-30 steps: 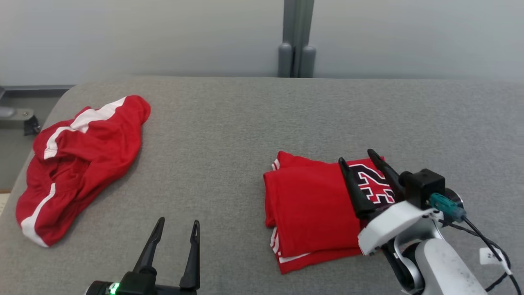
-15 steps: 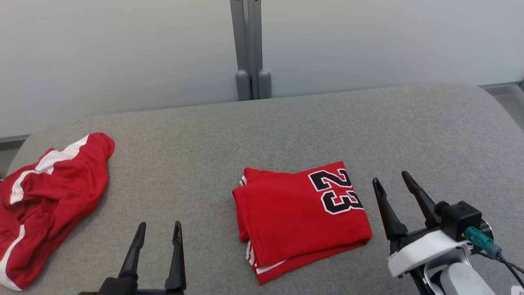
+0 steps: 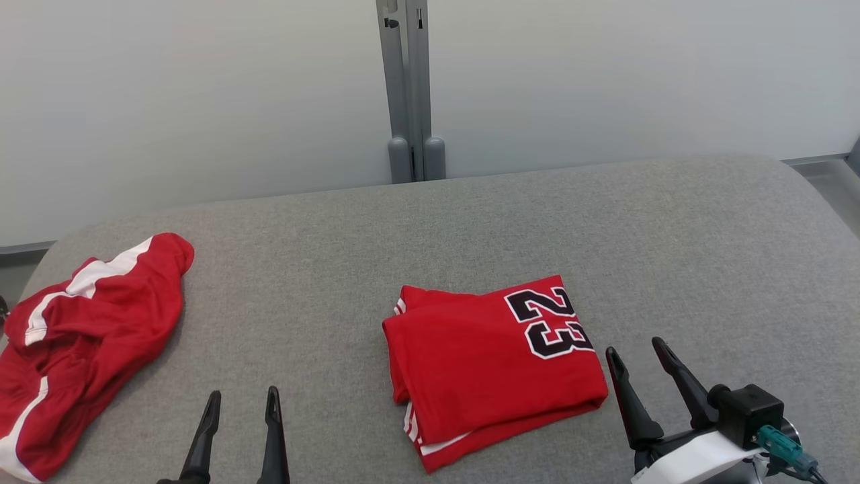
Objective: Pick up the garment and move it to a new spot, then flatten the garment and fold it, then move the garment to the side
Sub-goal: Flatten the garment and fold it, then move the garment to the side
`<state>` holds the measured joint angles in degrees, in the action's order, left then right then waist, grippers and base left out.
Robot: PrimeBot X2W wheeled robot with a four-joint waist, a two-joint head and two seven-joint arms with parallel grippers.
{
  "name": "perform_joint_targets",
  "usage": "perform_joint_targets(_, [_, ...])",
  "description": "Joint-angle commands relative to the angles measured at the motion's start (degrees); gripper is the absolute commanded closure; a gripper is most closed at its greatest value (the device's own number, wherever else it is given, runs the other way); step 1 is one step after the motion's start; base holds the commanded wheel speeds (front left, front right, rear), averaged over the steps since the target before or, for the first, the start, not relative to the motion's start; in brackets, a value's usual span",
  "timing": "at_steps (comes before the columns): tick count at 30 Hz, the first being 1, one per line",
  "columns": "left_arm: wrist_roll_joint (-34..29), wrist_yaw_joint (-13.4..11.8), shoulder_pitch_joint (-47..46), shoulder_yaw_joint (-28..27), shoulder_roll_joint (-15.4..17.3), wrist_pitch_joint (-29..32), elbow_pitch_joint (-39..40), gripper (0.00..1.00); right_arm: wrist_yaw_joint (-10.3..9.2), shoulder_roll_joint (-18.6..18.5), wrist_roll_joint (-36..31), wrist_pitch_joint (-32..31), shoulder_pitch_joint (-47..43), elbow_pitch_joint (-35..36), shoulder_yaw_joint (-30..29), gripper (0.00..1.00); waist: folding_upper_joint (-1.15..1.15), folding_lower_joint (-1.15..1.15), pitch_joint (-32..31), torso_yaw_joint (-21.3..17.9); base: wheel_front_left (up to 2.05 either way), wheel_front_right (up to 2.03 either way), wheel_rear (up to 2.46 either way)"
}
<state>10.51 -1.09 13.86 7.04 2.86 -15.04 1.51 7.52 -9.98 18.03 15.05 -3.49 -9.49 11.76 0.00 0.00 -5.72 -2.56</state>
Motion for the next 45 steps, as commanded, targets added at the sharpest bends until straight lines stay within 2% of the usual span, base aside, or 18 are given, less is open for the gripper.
perform_joint_targets(1, [0.16, -0.29, 0.97, -0.33, 0.08, -0.19, 0.1, 0.0, -0.07, 0.12, 0.01, 0.16, -0.79, 0.21, 0.06, 0.0, 0.0, 0.0, 0.18, 0.0, 0.0, 0.0, 0.0])
perform_joint_targets(45, [0.07, 0.07, 0.18, -0.49, 0.08, -0.19, -1.34, 0.0, -0.07, 0.64, -0.25, 0.17, -0.4, 0.89, -0.58, 0.0, 0.0, 0.0, 0.92, 0.41, 0.0, 0.0, 0.0])
